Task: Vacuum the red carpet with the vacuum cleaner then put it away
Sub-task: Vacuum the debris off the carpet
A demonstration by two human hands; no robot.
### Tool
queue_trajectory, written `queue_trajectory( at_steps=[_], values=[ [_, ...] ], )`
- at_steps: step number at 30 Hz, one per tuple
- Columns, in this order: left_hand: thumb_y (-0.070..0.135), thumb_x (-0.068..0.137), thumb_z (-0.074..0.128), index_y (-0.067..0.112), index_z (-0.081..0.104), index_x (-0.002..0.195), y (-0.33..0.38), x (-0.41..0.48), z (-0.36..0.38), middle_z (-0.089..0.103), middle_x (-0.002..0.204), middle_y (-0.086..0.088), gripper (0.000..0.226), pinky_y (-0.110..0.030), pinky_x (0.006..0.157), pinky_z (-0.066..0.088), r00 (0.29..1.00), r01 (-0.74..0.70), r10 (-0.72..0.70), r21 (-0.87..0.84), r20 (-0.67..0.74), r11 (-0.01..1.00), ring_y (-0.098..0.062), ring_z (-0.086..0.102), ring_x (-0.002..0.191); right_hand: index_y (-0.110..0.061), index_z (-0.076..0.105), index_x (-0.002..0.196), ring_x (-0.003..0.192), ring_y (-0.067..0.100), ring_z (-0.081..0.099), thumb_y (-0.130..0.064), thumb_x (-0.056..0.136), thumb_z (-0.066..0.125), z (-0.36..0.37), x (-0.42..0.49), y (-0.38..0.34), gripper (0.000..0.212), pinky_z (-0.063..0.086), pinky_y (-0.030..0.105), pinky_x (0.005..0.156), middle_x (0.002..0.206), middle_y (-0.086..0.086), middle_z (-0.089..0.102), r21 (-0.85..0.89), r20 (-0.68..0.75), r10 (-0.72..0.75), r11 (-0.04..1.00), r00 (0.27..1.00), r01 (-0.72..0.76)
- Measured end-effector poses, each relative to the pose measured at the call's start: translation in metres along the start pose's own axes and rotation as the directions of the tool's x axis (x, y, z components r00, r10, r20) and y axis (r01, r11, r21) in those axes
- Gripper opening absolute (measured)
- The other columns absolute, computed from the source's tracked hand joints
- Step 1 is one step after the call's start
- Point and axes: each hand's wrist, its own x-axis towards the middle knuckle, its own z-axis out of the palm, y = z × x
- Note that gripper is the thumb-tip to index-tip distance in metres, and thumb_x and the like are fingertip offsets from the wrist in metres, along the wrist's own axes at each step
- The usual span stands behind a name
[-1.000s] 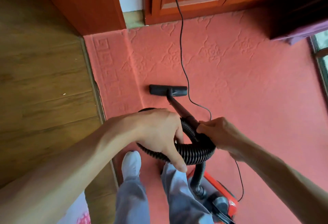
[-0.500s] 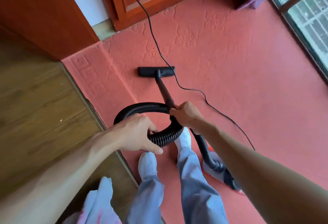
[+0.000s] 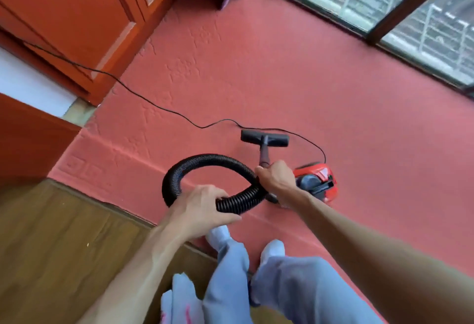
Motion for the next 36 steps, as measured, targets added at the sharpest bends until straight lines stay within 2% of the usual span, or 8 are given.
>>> queue_trajectory(
  at_steps=[5, 11, 18, 21, 23, 28, 33, 36],
  values=[
    [0.069, 0.076, 0.066, 0.03, 0.067, 0.117, 0.088, 0.028, 0.014, 0.065, 0.11, 0.007, 0.056, -0.035, 0.089, 0.047, 0.975, -0.221, 0.201, 0.289, 0.097, 0.931, -0.017, 0.059, 0.108, -0.008, 0.071, 0.097, 0.093, 0.033, 0.067, -0.035, 0.085, 0.054, -0.057, 0.008, 0.077, 0.034, 0.051, 0.033, 0.078, 0.092, 0.013, 0.07, 0.278, -0.117, 0.166, 0.952, 0.979, -0.128],
    [0.067, 0.07, 0.071, 0.023, 0.066, 0.111, 0.188, 0.055, 0.074, 0.066, 0.104, 0.003, 0.061, -0.035, 0.081, 0.05, 0.908, -0.4, 0.287, 0.421, 0.306, 0.814, -0.022, 0.062, 0.1, -0.009, 0.071, 0.089, 0.087, 0.035, 0.064, -0.034, 0.081, 0.054, -0.095, 0.008, 0.189, 0.031, 0.047, 0.038, 0.072, 0.083, 0.013, 0.069, 0.5, -0.201, 0.338, 0.843, 0.92, -0.2],
    [0.061, 0.076, 0.069, 0.02, 0.065, 0.096, 0.25, 0.072, 0.174, 0.064, 0.085, 0.002, 0.046, -0.037, 0.072, 0.052, 0.831, -0.495, 0.238, 0.471, 0.503, 0.731, -0.023, 0.062, 0.084, -0.008, 0.071, 0.095, 0.094, 0.035, 0.064, -0.032, 0.085, 0.056, -0.085, 0.014, 0.319, 0.03, 0.047, 0.035, 0.074, 0.096, 0.015, 0.071, 0.68, -0.054, 0.577, 0.619, 0.815, -0.393],
    [0.058, 0.076, 0.072, 0.017, 0.051, 0.068, 0.272, 0.075, 0.212, 0.054, 0.066, 0.001, 0.046, -0.032, 0.053, 0.038, 0.796, -0.513, 0.178, 0.488, 0.579, 0.706, -0.021, 0.053, 0.064, -0.006, 0.072, 0.091, 0.082, 0.031, 0.062, -0.031, 0.087, 0.057, -0.07, 0.013, 0.363, 0.029, 0.041, 0.03, 0.065, 0.089, 0.013, 0.07, 0.728, 0.023, 0.626, 0.524, 0.78, -0.442],
    [0.053, 0.075, 0.075, 0.017, 0.043, 0.06, 0.282, 0.077, 0.231, 0.047, 0.059, 0.002, 0.05, -0.029, 0.046, 0.031, 0.761, -0.529, 0.125, 0.496, 0.637, 0.689, -0.018, 0.045, 0.055, -0.004, 0.07, 0.084, 0.07, 0.027, 0.055, -0.029, 0.086, 0.058, -0.055, 0.007, 0.384, 0.028, 0.038, 0.029, 0.062, 0.081, 0.01, 0.066, 0.732, 0.084, 0.626, 0.489, 0.775, -0.475],
    [0.046, 0.079, 0.072, 0.021, 0.035, 0.06, 0.282, 0.083, 0.269, 0.042, 0.057, 0.005, 0.049, -0.026, 0.044, 0.026, 0.71, -0.569, 0.079, 0.505, 0.699, 0.649, -0.012, 0.038, 0.047, 0.005, 0.064, 0.086, 0.066, 0.023, 0.051, -0.024, 0.088, 0.056, -0.031, 0.011, 0.412, 0.031, 0.035, 0.034, 0.058, 0.076, 0.006, 0.061, 0.735, 0.097, 0.591, 0.499, 0.801, -0.458],
    [0.05, 0.082, 0.065, 0.016, 0.056, 0.075, 0.271, 0.103, 0.304, 0.069, 0.073, 0.002, 0.036, -0.035, 0.061, 0.053, 0.766, -0.486, 0.128, 0.437, 0.63, 0.757, -0.018, 0.064, 0.066, -0.011, 0.048, 0.069, 0.074, 0.028, 0.051, -0.023, 0.091, 0.054, -0.05, 0.055, 0.431, 0.025, 0.036, 0.034, 0.063, 0.083, 0.01, 0.06, 0.721, 0.023, 0.569, 0.56, 0.822, -0.408],
    [0.048, 0.084, 0.065, 0.016, 0.054, 0.077, 0.27, 0.114, 0.319, 0.059, 0.069, 0.004, 0.035, -0.031, 0.054, 0.043, 0.823, -0.417, 0.155, 0.395, 0.547, 0.819, -0.018, 0.057, 0.063, -0.01, 0.053, 0.081, 0.09, 0.032, 0.058, -0.026, 0.093, 0.054, -0.058, 0.077, 0.438, 0.021, 0.039, 0.035, 0.07, 0.097, 0.012, 0.063, 0.684, -0.004, 0.543, 0.614, 0.84, -0.394]
  ],
)
